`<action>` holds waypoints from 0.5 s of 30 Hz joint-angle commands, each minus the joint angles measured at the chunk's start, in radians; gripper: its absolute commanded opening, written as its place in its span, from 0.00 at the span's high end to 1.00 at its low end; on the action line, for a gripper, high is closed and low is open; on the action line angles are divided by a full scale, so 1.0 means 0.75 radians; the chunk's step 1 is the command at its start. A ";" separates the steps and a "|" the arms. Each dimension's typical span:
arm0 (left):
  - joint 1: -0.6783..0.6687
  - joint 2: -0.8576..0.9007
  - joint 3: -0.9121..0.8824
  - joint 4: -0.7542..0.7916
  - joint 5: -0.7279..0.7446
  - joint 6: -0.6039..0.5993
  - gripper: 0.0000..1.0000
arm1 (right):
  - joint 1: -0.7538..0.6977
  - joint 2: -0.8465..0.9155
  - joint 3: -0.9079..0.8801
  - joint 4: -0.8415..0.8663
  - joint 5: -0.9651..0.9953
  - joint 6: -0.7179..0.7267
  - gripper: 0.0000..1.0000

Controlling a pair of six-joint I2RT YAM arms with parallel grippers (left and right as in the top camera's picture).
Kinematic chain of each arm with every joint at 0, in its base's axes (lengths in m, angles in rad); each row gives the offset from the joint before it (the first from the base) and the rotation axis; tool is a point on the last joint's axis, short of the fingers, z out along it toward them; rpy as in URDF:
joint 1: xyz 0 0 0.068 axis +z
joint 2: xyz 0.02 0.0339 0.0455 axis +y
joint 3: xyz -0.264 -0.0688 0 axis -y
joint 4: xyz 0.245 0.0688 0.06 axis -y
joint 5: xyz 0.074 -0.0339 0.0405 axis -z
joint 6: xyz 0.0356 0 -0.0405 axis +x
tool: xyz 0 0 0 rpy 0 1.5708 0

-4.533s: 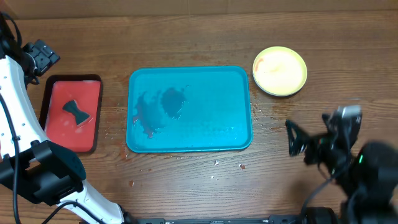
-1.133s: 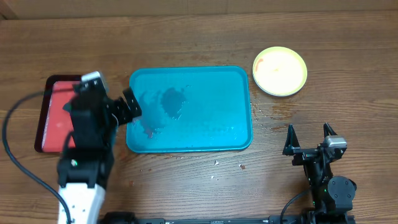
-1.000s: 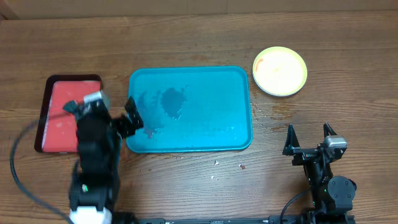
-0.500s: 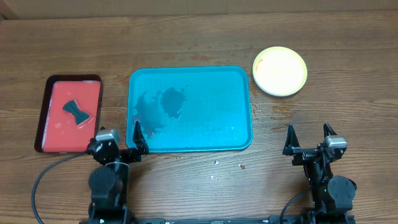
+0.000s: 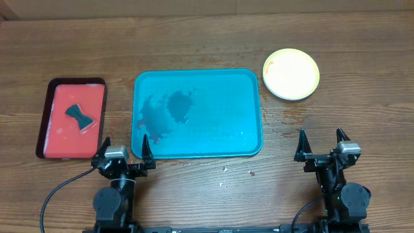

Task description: Clean dirty plates on tray and stack at the side

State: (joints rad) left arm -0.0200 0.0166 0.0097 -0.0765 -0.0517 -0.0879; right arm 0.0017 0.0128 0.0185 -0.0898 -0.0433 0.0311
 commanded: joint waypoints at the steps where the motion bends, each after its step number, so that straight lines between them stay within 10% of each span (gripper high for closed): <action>1: -0.006 -0.018 -0.007 0.000 0.033 0.060 0.00 | 0.005 -0.013 -0.014 0.009 0.017 0.008 0.00; 15: -0.007 -0.018 -0.007 -0.001 0.026 0.119 0.00 | 0.005 -0.013 -0.014 0.009 0.017 0.008 0.00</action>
State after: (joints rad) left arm -0.0200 0.0158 0.0097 -0.0788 -0.0402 -0.0410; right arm 0.0017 0.0128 0.0185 -0.0898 -0.0433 0.0307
